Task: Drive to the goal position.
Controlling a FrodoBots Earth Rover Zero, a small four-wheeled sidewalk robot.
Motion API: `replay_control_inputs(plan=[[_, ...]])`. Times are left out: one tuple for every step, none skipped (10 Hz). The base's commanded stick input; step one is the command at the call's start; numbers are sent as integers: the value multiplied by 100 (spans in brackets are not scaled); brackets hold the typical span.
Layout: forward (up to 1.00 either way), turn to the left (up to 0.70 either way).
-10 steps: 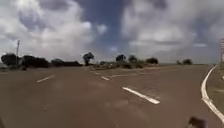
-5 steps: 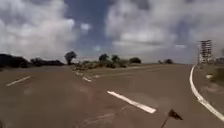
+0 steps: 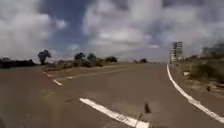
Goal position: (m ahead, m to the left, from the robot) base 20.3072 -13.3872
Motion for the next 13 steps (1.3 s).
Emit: replay_control_inputs(plan=[[100,0],[100,0],[100,0],[100,0],[100,0],[100,0],[100,0],[100,0],[100,0],[100,0],[100,0],[100,-40],[100,-40]])
